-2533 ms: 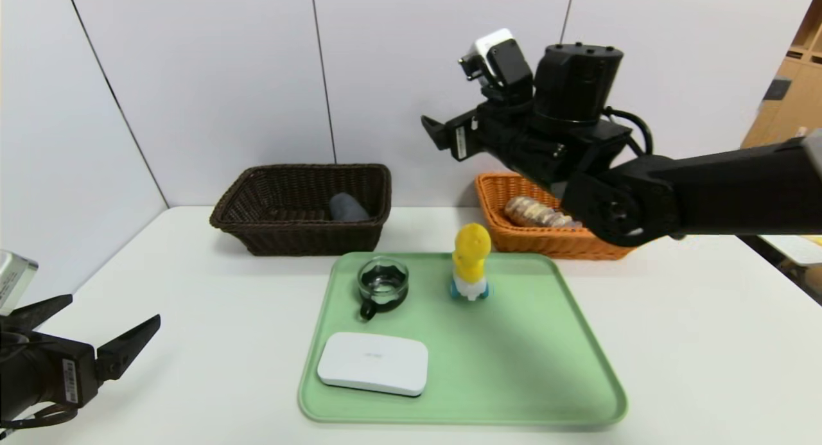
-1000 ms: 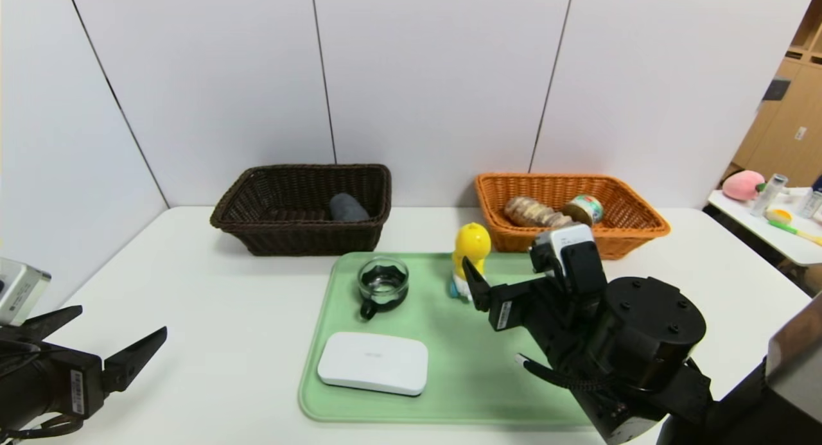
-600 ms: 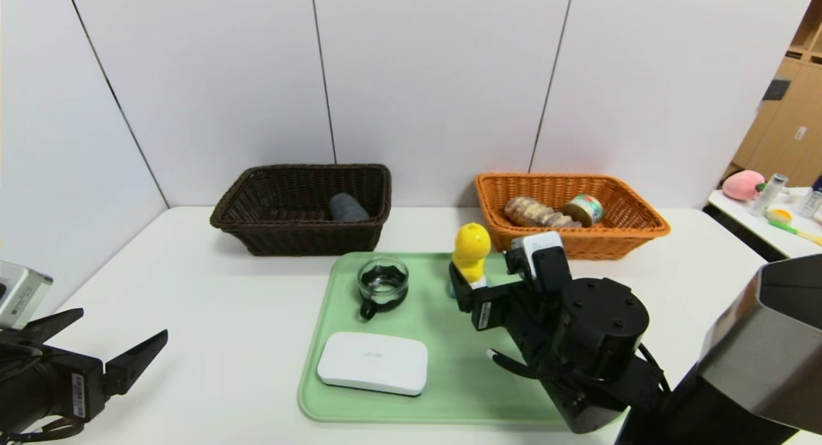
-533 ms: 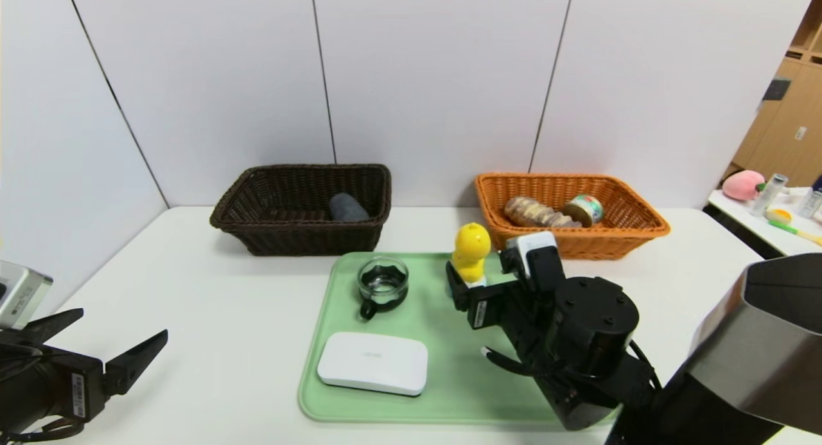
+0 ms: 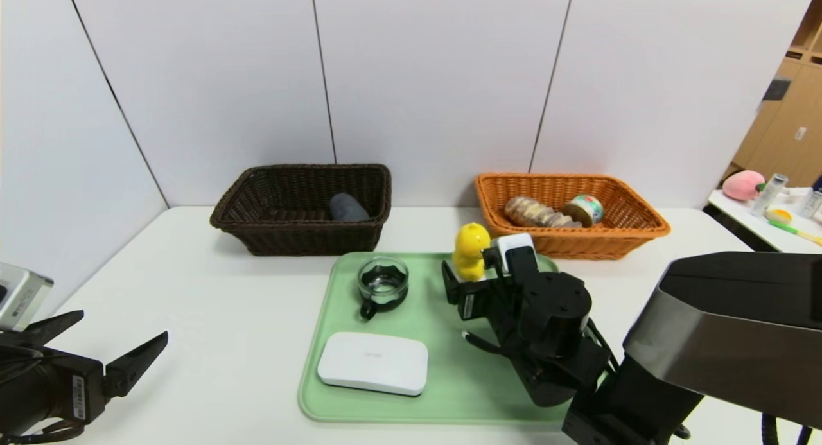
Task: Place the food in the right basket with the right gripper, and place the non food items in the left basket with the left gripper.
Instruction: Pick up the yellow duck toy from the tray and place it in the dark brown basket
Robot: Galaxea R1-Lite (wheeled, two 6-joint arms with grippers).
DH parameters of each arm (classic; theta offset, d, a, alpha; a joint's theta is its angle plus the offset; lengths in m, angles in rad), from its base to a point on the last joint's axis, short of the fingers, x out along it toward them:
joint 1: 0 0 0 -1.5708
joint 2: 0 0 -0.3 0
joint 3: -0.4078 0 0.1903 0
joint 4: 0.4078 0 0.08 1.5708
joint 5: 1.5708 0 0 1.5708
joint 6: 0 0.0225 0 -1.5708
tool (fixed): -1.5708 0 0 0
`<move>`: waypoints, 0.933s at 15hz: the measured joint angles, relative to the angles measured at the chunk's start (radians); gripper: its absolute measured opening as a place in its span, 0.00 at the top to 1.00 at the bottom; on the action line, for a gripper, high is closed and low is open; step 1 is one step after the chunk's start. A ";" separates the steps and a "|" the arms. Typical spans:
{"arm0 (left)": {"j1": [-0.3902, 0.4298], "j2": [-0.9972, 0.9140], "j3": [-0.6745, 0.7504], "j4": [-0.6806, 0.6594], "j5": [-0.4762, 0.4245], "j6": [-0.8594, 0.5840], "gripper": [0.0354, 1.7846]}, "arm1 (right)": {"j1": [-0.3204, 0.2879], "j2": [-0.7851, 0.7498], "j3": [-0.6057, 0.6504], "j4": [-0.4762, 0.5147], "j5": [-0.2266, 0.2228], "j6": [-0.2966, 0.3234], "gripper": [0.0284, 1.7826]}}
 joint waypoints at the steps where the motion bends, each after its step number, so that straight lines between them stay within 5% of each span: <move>1: 0.000 0.000 0.002 0.000 0.000 0.000 0.06 | -0.011 0.012 -0.006 0.000 0.000 0.001 0.05; 14: 0.000 0.000 0.003 0.000 0.000 0.000 0.06 | -0.026 0.097 -0.091 0.000 0.005 0.029 0.10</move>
